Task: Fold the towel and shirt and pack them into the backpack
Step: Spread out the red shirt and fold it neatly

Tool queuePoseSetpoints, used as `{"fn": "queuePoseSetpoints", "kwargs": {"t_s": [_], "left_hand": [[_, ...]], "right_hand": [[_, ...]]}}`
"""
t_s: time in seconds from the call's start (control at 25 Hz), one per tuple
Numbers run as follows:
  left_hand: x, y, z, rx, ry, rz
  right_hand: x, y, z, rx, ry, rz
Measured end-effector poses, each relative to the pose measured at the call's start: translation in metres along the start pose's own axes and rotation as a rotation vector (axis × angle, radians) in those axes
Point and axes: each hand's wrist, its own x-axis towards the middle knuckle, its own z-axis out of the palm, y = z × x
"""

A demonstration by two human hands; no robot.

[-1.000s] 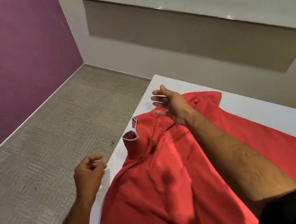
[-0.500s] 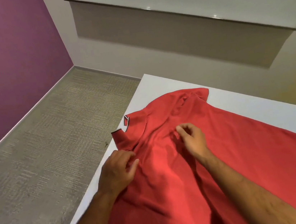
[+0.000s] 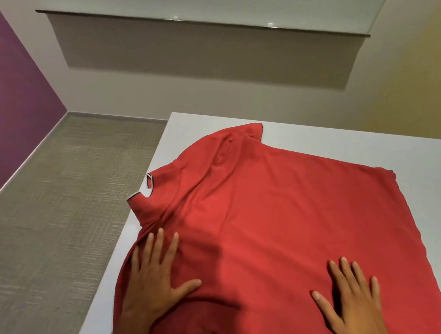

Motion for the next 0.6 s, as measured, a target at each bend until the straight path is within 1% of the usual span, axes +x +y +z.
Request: {"fn": "queuePoseSetpoints", "kwargs": {"t_s": [0.08, 0.16, 0.24, 0.44, 0.52, 0.6], "left_hand": [[-0.011, 0.002, 0.001, 0.009, -0.028, -0.018], [-0.022, -0.002, 0.001, 0.022, -0.060, 0.025], [-0.031, -0.008, -0.002, 0.029, -0.106, 0.063], [-0.041, -0.015, -0.005, 0.043, -0.150, 0.047], [-0.044, -0.016, -0.008, 0.050, -0.159, 0.049], [-0.050, -0.015, -0.012, 0.049, -0.146, 0.061]], "right_hand": [[-0.012, 0.019, -0.003, -0.083, -0.065, 0.081], [-0.019, 0.034, -0.009, -0.145, -0.101, 0.165], [-0.024, 0.049, -0.015, -0.172, -0.120, 0.210], [-0.023, 0.073, -0.027, -0.172, -0.211, 0.189], [-0.019, 0.075, -0.030, -0.154, -0.257, 0.190], [-0.019, 0.067, -0.034, -0.133, -0.258, 0.201]]}}
